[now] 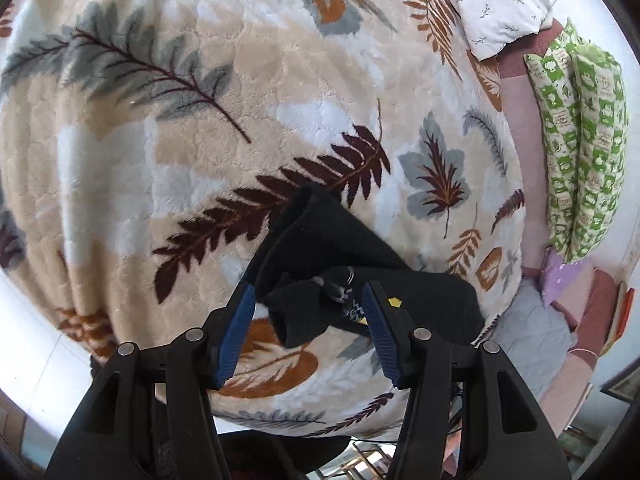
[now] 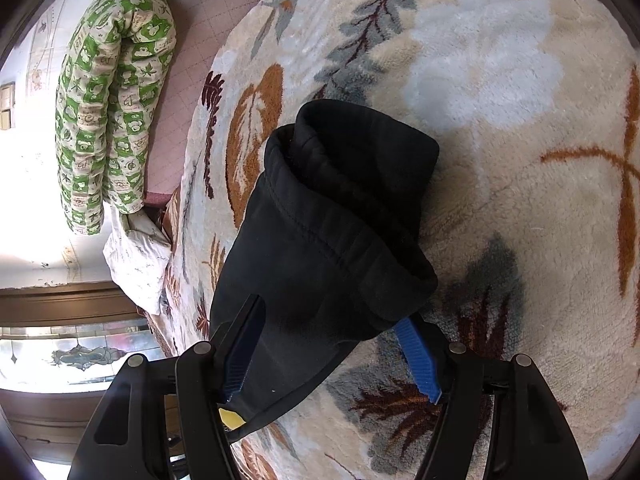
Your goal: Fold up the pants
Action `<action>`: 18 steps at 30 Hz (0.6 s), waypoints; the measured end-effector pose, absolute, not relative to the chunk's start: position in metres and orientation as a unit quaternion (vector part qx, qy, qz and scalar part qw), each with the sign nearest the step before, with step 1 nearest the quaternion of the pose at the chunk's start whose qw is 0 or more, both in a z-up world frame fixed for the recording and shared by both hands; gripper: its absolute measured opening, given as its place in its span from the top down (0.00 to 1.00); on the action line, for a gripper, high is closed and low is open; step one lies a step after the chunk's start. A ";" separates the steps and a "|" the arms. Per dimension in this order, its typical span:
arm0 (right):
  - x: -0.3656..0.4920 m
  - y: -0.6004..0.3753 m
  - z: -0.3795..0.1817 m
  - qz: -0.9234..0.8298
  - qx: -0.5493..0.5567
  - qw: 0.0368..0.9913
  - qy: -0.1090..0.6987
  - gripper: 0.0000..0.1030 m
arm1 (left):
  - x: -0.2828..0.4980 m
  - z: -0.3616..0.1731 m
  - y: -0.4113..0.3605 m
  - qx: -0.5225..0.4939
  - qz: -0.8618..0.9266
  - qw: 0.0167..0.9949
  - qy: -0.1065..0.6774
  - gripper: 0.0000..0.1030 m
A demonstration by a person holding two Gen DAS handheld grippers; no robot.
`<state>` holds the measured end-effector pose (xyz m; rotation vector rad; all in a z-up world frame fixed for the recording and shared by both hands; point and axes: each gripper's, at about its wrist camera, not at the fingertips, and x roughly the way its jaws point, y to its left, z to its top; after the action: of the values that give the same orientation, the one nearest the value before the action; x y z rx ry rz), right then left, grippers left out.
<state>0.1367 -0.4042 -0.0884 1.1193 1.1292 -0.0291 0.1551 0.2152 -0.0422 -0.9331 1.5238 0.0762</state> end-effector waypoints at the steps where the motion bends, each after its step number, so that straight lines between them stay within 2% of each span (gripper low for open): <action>1: 0.137 -0.404 -0.088 -0.014 0.501 0.701 0.508 0.34 | 0.159 -0.045 0.213 -0.407 0.023 0.627 0.664 0.47; 4: 0.139 -0.402 -0.088 -0.015 0.498 0.702 0.508 0.34 | 0.163 -0.047 0.205 -0.386 0.012 0.639 0.665 0.50; 5: 0.138 -0.402 -0.087 -0.016 0.498 0.702 0.508 0.34 | 0.163 -0.046 0.203 -0.378 0.010 0.646 0.663 0.57; 6: 0.139 -0.402 -0.087 -0.016 0.498 0.703 0.508 0.34 | 0.163 -0.044 0.201 -0.370 0.008 0.652 0.662 0.79; 7: 0.139 -0.402 -0.087 -0.016 0.497 0.703 0.508 0.34 | 0.162 -0.044 0.199 -0.364 0.004 0.654 0.663 0.82; 12: 0.140 -0.403 -0.084 -0.025 0.494 0.711 0.500 0.34 | 0.158 -0.031 0.192 -0.307 -0.004 0.692 0.654 0.87; 18: 0.140 -0.406 -0.077 -0.030 0.487 0.726 0.485 0.36 | 0.179 -0.002 0.179 -0.196 0.013 0.775 0.601 0.87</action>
<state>0.1397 -0.4059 -0.0774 1.0733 1.0689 -0.0655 0.1790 0.1788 -0.0017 -0.4242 1.3013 0.0287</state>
